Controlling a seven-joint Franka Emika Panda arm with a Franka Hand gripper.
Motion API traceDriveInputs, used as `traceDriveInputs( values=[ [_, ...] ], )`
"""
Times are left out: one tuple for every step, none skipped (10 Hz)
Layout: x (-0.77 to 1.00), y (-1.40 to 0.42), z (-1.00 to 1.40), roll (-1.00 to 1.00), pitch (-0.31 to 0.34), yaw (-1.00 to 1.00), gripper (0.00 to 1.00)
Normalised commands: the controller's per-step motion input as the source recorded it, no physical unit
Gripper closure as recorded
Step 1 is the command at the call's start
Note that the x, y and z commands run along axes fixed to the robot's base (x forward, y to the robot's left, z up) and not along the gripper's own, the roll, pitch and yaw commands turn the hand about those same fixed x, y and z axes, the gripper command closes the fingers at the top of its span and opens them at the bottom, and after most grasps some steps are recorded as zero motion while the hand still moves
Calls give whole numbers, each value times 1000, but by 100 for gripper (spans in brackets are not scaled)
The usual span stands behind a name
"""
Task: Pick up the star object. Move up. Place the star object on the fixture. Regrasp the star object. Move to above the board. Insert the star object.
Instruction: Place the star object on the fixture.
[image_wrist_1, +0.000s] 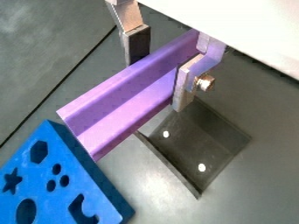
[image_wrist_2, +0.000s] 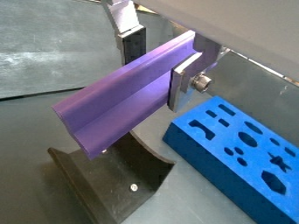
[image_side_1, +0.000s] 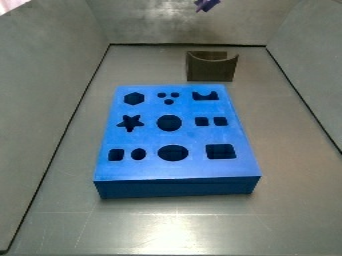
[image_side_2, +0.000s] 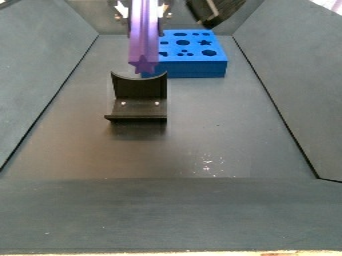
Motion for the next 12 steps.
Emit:
traceDriveInputs(
  values=[
    [253, 39, -4, -205, 95, -103, 100],
    [179, 43, -4, -185, 83, -95, 100],
    [133, 78, -1000, -1000, 50, -114, 100],
    [124, 79, -1000, -1000, 43, -113, 100],
    [136, 91, -1000, -1000, 50, -124, 100],
    [150, 92, -1000, -1000, 76, -124, 100],
    [169, 102, -1000, -1000, 94, -137, 100],
    [179, 109, -1000, -986, 100, -152, 100],
    [190, 121, -1000, -778, 82, -148, 100],
    [196, 125, -1000, -672, 70, -147, 100],
    [203, 145, -1000, -447, 57, -139, 100],
    [169, 180, -933, -262, 38, -126, 100]
  ],
)
